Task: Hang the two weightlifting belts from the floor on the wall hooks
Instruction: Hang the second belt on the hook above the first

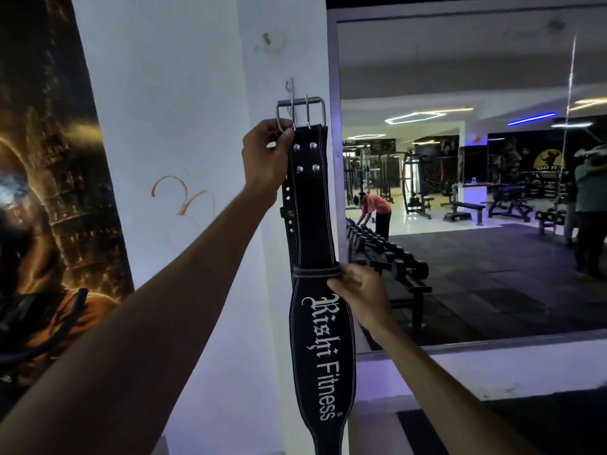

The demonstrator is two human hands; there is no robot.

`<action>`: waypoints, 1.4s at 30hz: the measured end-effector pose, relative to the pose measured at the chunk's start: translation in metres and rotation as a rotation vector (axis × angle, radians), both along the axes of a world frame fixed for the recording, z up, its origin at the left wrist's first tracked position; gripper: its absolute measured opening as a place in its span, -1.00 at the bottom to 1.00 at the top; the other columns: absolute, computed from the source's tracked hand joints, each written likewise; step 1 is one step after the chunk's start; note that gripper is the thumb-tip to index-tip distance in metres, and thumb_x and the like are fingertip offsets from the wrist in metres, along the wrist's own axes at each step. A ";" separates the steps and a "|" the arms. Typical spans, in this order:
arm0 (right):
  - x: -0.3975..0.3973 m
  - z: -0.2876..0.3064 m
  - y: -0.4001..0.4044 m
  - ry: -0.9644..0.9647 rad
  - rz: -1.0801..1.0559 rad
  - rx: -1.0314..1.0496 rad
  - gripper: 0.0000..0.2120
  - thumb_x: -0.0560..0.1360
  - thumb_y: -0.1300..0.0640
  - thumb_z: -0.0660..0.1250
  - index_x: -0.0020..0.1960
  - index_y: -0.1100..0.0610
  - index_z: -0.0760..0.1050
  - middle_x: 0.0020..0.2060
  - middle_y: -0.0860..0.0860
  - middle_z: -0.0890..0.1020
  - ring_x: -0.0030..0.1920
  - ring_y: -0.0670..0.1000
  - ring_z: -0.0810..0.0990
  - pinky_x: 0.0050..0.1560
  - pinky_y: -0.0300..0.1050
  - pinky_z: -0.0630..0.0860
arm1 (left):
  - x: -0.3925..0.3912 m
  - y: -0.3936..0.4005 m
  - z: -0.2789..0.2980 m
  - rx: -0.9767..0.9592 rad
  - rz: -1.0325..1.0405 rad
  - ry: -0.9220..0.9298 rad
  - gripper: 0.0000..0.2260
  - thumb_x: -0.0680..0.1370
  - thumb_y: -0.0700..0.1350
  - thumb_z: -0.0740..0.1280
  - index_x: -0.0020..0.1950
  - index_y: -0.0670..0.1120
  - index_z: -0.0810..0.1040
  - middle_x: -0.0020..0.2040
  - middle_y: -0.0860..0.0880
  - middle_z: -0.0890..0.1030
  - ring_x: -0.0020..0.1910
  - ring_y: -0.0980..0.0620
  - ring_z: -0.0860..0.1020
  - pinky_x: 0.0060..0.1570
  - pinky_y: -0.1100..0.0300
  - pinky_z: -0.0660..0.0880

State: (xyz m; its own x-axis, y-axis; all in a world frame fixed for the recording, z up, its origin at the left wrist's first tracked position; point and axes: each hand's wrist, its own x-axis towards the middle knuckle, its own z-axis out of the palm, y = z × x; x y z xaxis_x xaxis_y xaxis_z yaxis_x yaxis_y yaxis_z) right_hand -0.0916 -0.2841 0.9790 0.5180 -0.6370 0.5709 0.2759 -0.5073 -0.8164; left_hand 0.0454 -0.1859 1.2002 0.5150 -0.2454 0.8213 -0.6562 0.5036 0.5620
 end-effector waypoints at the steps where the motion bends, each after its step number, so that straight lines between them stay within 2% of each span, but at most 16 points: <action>1: 0.001 -0.016 -0.002 0.042 -0.003 -0.003 -0.77 0.44 0.17 0.51 -0.02 0.30 0.59 -0.15 0.22 0.71 -0.15 0.05 0.68 -0.07 -0.02 0.59 | 0.001 -0.001 0.001 0.005 -0.003 0.003 -0.87 0.56 -0.17 0.37 -0.07 0.07 0.65 -0.10 -0.03 0.69 -0.01 -0.13 0.68 0.10 -0.24 0.63; 3: 0.001 -0.050 -0.007 0.150 -0.029 0.044 -0.52 0.33 -0.14 0.53 -0.10 0.28 0.56 -0.19 0.28 0.68 -0.21 0.16 0.67 -0.12 0.14 0.58 | 0.002 -0.003 0.000 0.022 -0.007 0.014 -0.87 0.55 -0.16 0.38 -0.06 0.07 0.66 -0.06 -0.06 0.71 0.07 -0.24 0.70 0.12 -0.28 0.64; 5: -0.002 -0.070 -0.010 0.222 -0.048 0.086 -0.45 0.26 -0.23 0.52 -0.11 0.26 0.57 -0.21 0.24 0.70 -0.18 0.20 0.70 -0.07 0.22 0.61 | 0.004 -0.006 -0.002 0.038 -0.003 0.021 -0.88 0.54 -0.15 0.38 -0.08 0.08 0.66 -0.05 -0.09 0.71 0.09 -0.28 0.70 0.12 -0.31 0.63; 7: -0.004 -0.057 -0.006 0.211 -0.041 0.078 -0.64 0.33 -0.02 0.54 -0.11 0.27 0.61 -0.23 0.15 0.73 -0.19 0.14 0.70 -0.05 0.15 0.63 | 0.005 -0.009 -0.005 0.044 -0.003 0.023 -0.87 0.54 -0.14 0.38 -0.10 0.09 0.66 -0.06 -0.08 0.71 0.09 -0.30 0.69 0.11 -0.32 0.63; 10: 0.002 -0.010 -0.009 0.008 -0.021 0.085 -0.82 0.42 0.32 0.50 -0.06 0.42 0.59 -0.25 0.18 0.67 -0.27 -0.02 0.63 -0.14 -0.11 0.58 | 0.005 -0.013 -0.004 0.042 -0.006 0.027 -0.88 0.55 -0.14 0.38 -0.08 0.07 0.67 -0.07 -0.07 0.71 0.04 -0.24 0.70 0.12 -0.32 0.63; 13: 0.006 0.015 -0.009 -0.082 0.039 0.047 -0.83 0.43 0.36 0.47 -0.03 0.42 0.58 -0.27 0.10 0.66 -0.32 -0.18 0.63 -0.21 -0.35 0.56 | -0.002 -0.014 0.002 0.034 -0.008 0.036 -0.87 0.56 -0.16 0.37 -0.07 0.05 0.67 -0.09 -0.03 0.71 -0.03 -0.11 0.67 0.14 -0.31 0.63; 15: 0.007 -0.002 -0.011 -0.035 0.065 0.073 -0.78 0.43 0.25 0.50 -0.05 0.40 0.59 -0.26 0.19 0.66 -0.27 -0.04 0.62 -0.18 -0.18 0.55 | -0.004 -0.014 0.007 0.023 -0.012 0.039 -0.86 0.57 -0.17 0.37 -0.08 0.06 0.68 -0.10 -0.03 0.71 -0.03 -0.13 0.67 0.14 -0.31 0.62; 17: 0.008 -0.043 -0.014 0.050 0.046 0.127 -0.57 0.35 -0.05 0.58 -0.11 0.32 0.59 -0.25 0.34 0.65 -0.25 0.06 0.59 -0.17 0.01 0.50 | -0.004 -0.015 0.009 0.025 -0.019 0.035 -0.86 0.56 -0.16 0.37 -0.08 0.06 0.68 -0.09 -0.04 0.71 0.01 -0.21 0.70 0.14 -0.31 0.62; 19: 0.008 -0.085 -0.021 0.165 0.074 0.161 -0.33 0.18 -0.31 0.59 -0.12 0.29 0.59 -0.19 0.34 0.67 -0.23 0.20 0.66 -0.15 0.19 0.55 | -0.003 -0.013 0.007 0.029 -0.019 0.032 -0.88 0.54 -0.13 0.37 -0.08 0.06 0.68 -0.07 -0.07 0.72 -0.01 -0.20 0.69 0.13 -0.32 0.63; 21: 0.004 -0.100 -0.026 0.220 0.083 0.156 -0.27 0.13 -0.35 0.58 -0.11 0.29 0.59 -0.17 0.31 0.69 -0.12 0.38 0.66 -0.07 0.32 0.57 | 0.000 -0.012 0.004 0.030 -0.018 0.034 -0.90 0.54 -0.12 0.37 -0.08 0.04 0.68 -0.06 -0.09 0.72 -0.03 -0.15 0.68 0.12 -0.31 0.62; 23: -0.006 -0.071 -0.017 0.173 0.051 0.151 -0.39 0.19 -0.20 0.61 -0.11 0.31 0.60 -0.18 0.29 0.71 -0.14 0.31 0.68 -0.09 0.20 0.59 | 0.002 -0.012 0.003 0.020 -0.025 0.030 -0.91 0.54 -0.11 0.37 -0.07 0.04 0.68 -0.06 -0.09 0.72 -0.04 -0.13 0.66 0.10 -0.30 0.61; 26: -0.009 0.008 -0.004 -0.051 0.009 0.126 -0.51 0.32 -0.02 0.59 0.10 0.23 0.57 -0.16 0.12 0.71 -0.23 -0.07 0.67 -0.18 -0.19 0.60 | 0.001 -0.011 0.003 0.026 -0.036 0.024 -0.90 0.57 -0.14 0.37 -0.07 0.02 0.67 -0.05 -0.09 0.72 -0.06 -0.12 0.65 0.10 -0.30 0.61; 31: 0.000 0.138 0.006 -0.282 -0.130 -0.133 -0.57 0.50 -0.09 0.42 0.31 -0.11 0.39 -0.14 0.05 0.69 -0.13 -0.07 0.68 -0.09 -0.21 0.61 | -0.006 -0.008 -0.007 0.073 -0.061 -0.003 -0.86 0.57 -0.14 0.36 -0.10 0.07 0.67 -0.05 -0.08 0.72 0.01 -0.25 0.70 0.12 -0.35 0.62; 33: 0.005 0.171 0.006 -0.311 -0.155 -0.210 -0.54 0.52 -0.05 0.40 0.37 -0.09 0.37 -0.18 0.03 0.68 -0.17 -0.16 0.67 -0.16 -0.33 0.57 | -0.008 -0.007 -0.009 0.083 -0.066 -0.018 -0.86 0.57 -0.14 0.36 -0.09 0.07 0.67 -0.04 -0.09 0.72 0.08 -0.29 0.70 0.12 -0.34 0.62; 37: 0.017 0.196 0.004 -0.336 -0.131 -0.132 -0.71 0.50 0.10 0.43 0.21 0.03 0.54 -0.21 0.16 0.69 -0.22 0.05 0.70 -0.36 -0.27 0.53 | -0.012 -0.006 -0.017 0.143 -0.075 -0.049 -0.90 0.60 -0.18 0.36 0.06 -0.04 0.65 0.02 -0.16 0.72 0.07 -0.23 0.71 0.14 -0.29 0.63; 42: 0.019 0.196 0.012 -0.370 -0.098 -0.027 -0.84 0.49 0.26 0.44 0.07 0.21 0.61 -0.28 0.06 0.68 -0.33 -0.04 0.64 -0.48 -0.33 0.52 | -0.014 0.002 -0.030 0.218 -0.141 0.061 -0.47 0.57 -0.11 0.46 0.51 -0.07 0.39 0.19 -0.12 0.67 0.04 0.01 0.70 0.11 -0.03 0.67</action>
State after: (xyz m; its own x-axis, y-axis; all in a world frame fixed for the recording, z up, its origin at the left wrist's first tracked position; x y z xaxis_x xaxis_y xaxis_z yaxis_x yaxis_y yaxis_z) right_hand -0.0725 -0.2726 1.1751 0.2109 -0.6558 0.7248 0.4984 -0.5658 -0.6569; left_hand 0.0318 -0.1842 1.1704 0.5104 -0.4855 0.7098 -0.5498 0.4504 0.7035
